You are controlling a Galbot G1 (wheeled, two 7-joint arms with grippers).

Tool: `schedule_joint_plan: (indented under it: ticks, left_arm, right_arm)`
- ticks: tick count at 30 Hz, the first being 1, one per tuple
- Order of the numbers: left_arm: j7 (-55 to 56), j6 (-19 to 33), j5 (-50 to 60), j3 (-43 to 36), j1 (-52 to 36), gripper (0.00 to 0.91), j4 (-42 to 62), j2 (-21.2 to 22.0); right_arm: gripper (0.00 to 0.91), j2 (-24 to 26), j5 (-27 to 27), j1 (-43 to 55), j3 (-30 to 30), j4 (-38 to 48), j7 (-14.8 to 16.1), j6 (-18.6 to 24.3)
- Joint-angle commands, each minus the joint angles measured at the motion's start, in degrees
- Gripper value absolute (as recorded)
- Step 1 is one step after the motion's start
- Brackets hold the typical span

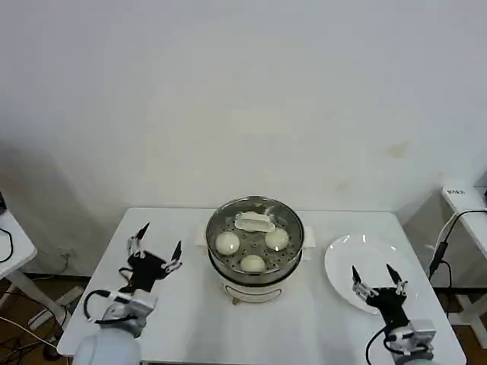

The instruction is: Take steamed baozi put them in steamer then cover it.

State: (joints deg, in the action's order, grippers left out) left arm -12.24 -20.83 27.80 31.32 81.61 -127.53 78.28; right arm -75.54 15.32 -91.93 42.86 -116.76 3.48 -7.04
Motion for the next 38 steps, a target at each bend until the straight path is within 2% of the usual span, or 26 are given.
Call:
schedule_joint_plan:
  ticks: [1, 10, 13, 20, 38]
  left_arm:
    - [5.86, 2.56, -18.11, 7.95, 10.12, 0.907, 4.58, 0.61]
    - [4.95, 1.01, -18.78, 6.43, 10.48, 0.907, 5.27, 2.78]
    - [5.05, -0.31, -18.9, 6.22, 10.99, 0.907, 4.75, 3.31]
    - [5.36, -0.36, -18.12, 6.09, 12.14, 0.907, 4.41, 3.56]
    - [5.97, -0.22, -16.67, 5.59, 13.7, 0.907, 2.61, 4.16]
  right_arm:
    - [0.907, -0.73, -0.72, -4.0, -1.64, 0.08, 0.42, 2.51]
    - [0.907, 0.43, 0.01, -2.88, -2.22, 2.41, 0.62, 3.7]
    - [0.907, -0.01, -0.71, -2.25, -2.65, 3.8, -0.44, 5.54]
    - [0.907, -0.29, -0.83, -2.54, -2.22, 3.48, 0.38, 4.11]
    - [0.907, -0.24, -1.8, -3.7, -2.39, 2.49, 1.09, 3.59]
